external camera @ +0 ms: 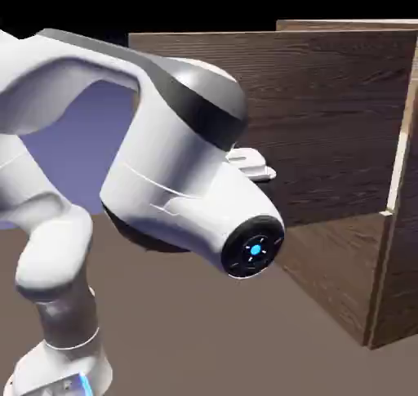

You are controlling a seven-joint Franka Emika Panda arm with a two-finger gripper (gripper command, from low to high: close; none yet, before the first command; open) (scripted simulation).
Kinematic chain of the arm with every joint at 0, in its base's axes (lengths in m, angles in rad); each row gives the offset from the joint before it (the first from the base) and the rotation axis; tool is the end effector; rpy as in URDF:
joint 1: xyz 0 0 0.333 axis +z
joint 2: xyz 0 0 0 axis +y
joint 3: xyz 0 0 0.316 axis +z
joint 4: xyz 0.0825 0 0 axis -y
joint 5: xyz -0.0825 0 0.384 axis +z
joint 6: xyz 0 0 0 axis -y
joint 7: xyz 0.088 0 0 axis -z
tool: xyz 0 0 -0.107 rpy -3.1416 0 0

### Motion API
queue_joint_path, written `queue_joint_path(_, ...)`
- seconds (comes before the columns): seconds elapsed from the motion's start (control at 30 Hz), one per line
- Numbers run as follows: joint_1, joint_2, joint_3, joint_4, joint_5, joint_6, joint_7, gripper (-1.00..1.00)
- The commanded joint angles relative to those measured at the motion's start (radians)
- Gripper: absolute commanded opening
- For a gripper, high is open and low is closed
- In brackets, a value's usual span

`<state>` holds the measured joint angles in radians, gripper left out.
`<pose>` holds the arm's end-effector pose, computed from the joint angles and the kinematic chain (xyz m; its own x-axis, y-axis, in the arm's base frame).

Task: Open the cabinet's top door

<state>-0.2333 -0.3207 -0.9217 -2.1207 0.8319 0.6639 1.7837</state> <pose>0.1916 -0.2944 0.5479 -0.7059 0.0344 -0.7075 -0.7066 0.0345 0.7067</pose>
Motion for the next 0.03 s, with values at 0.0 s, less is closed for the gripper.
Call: queue_joint_path(0.0, 0.011, 0.023, -0.015, 0.020, -0.005, -0.020, -0.016, -1.00)
